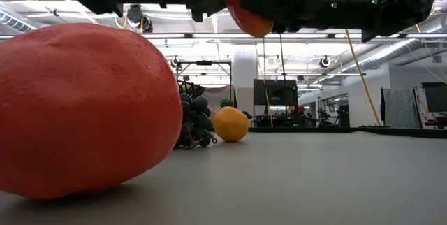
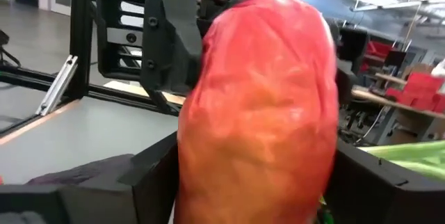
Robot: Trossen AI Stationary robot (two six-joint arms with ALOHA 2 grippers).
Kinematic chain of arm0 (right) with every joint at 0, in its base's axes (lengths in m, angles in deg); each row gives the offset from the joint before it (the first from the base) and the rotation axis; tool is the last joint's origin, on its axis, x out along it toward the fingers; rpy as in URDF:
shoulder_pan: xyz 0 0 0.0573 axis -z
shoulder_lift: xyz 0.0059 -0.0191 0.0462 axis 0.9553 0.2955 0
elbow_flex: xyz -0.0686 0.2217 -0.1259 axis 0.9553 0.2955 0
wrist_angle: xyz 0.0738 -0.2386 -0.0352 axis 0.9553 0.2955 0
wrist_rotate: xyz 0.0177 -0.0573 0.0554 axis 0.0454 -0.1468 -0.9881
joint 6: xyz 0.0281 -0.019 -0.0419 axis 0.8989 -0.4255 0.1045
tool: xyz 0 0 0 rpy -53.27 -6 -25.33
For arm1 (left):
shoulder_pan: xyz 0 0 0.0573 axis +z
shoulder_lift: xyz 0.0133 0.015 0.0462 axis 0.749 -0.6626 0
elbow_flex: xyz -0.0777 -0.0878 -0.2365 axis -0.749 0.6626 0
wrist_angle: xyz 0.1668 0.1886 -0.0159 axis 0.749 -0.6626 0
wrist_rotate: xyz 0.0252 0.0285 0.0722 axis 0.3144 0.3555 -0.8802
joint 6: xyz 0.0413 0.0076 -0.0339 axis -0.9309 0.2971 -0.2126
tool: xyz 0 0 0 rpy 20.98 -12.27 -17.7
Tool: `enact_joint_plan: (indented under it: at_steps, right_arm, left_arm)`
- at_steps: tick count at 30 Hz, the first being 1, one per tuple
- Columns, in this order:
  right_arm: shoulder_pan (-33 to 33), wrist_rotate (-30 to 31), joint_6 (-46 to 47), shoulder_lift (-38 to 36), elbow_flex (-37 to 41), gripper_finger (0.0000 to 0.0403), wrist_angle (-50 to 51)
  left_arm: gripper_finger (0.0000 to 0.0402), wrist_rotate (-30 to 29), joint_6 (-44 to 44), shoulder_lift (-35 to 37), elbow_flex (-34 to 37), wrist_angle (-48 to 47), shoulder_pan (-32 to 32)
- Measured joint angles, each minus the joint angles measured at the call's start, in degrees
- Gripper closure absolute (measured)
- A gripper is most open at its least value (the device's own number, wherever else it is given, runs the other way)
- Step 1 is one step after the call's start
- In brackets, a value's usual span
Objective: Build produce basket
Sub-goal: Put the red mango into the wire basket
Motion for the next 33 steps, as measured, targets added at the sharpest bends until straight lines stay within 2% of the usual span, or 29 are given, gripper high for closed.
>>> enact_joint_plan:
  at_steps: [3,6,10,14,17,21,24,28,31,33]
  right_arm:
    - [0.0,0.06,1.92,-0.63,-0.02,0.0089,0.68]
    - [0.02,0.17,2.75,-1.44,-0.02,0.0065,1.74]
    - [0.04,0.5,2.72,-4.67,-0.01,0.0047,8.38]
    - [0.04,4.11,2.05,-8.82,0.0,0.0044,16.88]
    - [0.07,6.24,2.03,-11.62,0.0,0.0044,21.97]
    - [0.05,6.2,1.97,-13.67,0.02,0.0044,25.13]
    - [0.07,6.22,1.87,-13.69,0.02,0.0044,25.7]
    - [0.07,6.22,1.65,-13.71,0.05,0.0044,26.31]
    - [0.07,6.22,1.64,-13.65,0.05,0.0044,27.16]
    - [0.07,6.22,1.65,-13.67,0.05,0.0044,26.84]
  left_arm:
    - [0.0129,-0.43,-1.24,2.71,0.04,-4.53,-0.26]
    - [0.0117,-4.32,-2.44,7.24,0.04,-14.53,-0.32]
    - [0.0133,-11.97,-2.8,15.01,0.06,-30.01,-0.31]
    - [0.0153,-18.43,-0.65,23.41,0.06,-43.54,-1.05]
    - [0.0146,-25.81,2.85,29.02,0.06,-53.86,-1.4]
    - [0.0121,-38.1,9.07,34.29,0.1,-67.11,-0.86]
    - [0.0117,-43.22,15.44,36.34,0.11,-75.58,1.06]
    - [0.0133,-42.89,22.63,36.65,0.43,-79.37,4.81]
    - [0.0143,-39.39,22.04,36.4,3.45,-74.35,6.81]
    - [0.0141,-36.34,18.87,35.99,6.66,-67.21,8.15]
